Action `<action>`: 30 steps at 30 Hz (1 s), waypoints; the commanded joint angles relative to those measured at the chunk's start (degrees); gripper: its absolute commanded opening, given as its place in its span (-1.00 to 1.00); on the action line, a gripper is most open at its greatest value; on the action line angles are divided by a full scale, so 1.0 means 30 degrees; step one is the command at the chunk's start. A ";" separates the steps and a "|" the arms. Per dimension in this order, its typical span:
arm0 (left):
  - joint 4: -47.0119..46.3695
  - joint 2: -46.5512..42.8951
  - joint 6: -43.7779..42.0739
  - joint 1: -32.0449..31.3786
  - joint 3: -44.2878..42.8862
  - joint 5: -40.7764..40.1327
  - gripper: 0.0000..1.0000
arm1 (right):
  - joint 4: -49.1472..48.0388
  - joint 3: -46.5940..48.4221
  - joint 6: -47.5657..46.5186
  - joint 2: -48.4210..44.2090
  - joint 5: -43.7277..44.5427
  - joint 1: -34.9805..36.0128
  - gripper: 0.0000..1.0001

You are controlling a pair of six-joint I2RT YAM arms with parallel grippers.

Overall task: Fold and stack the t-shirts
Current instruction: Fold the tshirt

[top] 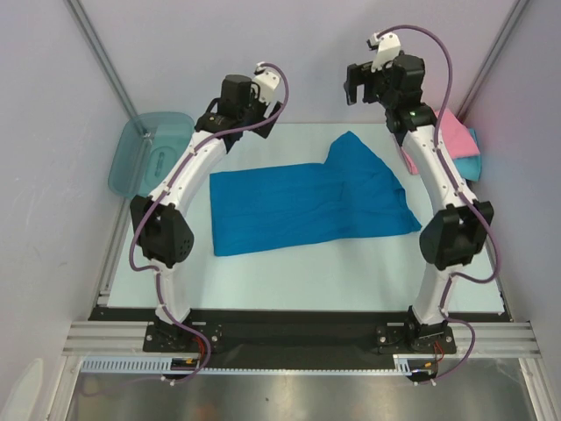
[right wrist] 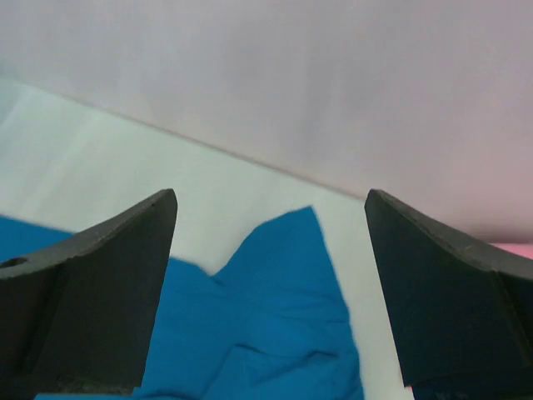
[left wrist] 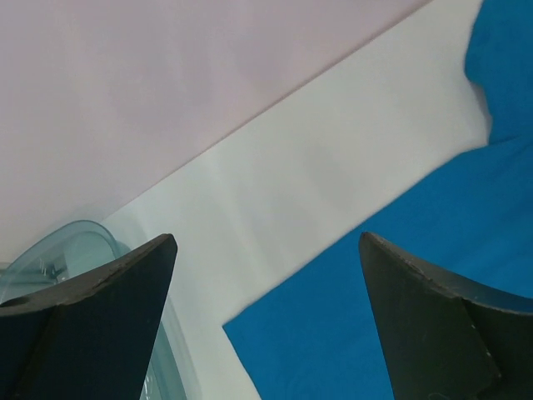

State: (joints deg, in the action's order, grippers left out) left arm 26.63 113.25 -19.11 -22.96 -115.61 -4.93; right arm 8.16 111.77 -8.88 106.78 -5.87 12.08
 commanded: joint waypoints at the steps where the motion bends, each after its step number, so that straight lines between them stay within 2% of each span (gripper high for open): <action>1: 0.1660 0.0187 -0.0510 -0.0051 -0.1041 0.1055 0.92 | 0.7783 0.2407 0.1820 0.3271 -0.1731 -0.0918 1.00; 2: 0.1930 0.0247 -0.0890 -0.0081 -0.0985 0.1376 0.85 | 0.9478 0.3167 0.1645 0.3805 -0.1735 -0.1065 0.99; 5: 0.2080 -0.0045 -0.0545 -0.0081 -0.0166 0.1408 0.62 | 0.9437 0.1773 -0.0139 0.4015 -0.1622 -0.1476 0.99; 7: 0.2225 -0.0191 -0.0630 -0.0110 0.0535 0.1496 0.66 | 1.0165 0.2175 -0.1168 0.4598 -0.1559 -0.1535 0.99; 8: 0.2458 -0.0279 -0.0979 -0.0110 0.0655 0.1989 0.91 | 1.1417 0.2555 -0.1198 0.5384 -0.1675 -0.1564 1.00; 9: 0.2721 -0.0222 -0.1185 -0.0110 0.0715 0.2168 0.97 | 1.2067 0.3284 -0.1257 0.5740 -0.2025 -0.1622 0.99; 14: 0.3427 -0.0541 -0.1918 -0.0169 0.1416 0.2170 1.00 | 1.4938 0.3848 -0.3217 0.6446 -0.3637 -0.1185 1.00; 20: 0.3251 -0.0456 -0.2359 -0.0081 0.2735 0.0794 0.99 | 1.8105 0.4464 -0.5475 0.7676 -0.3932 0.0162 0.92; 30: 0.3193 -0.0895 -0.2271 -0.0110 0.3059 0.0997 0.99 | 1.7495 0.3936 -0.5212 0.8731 -0.3582 0.0340 0.61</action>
State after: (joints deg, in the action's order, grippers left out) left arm 37.41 113.56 -25.15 -23.14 -105.95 -1.96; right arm 60.71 122.89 -24.18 132.44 -16.97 13.85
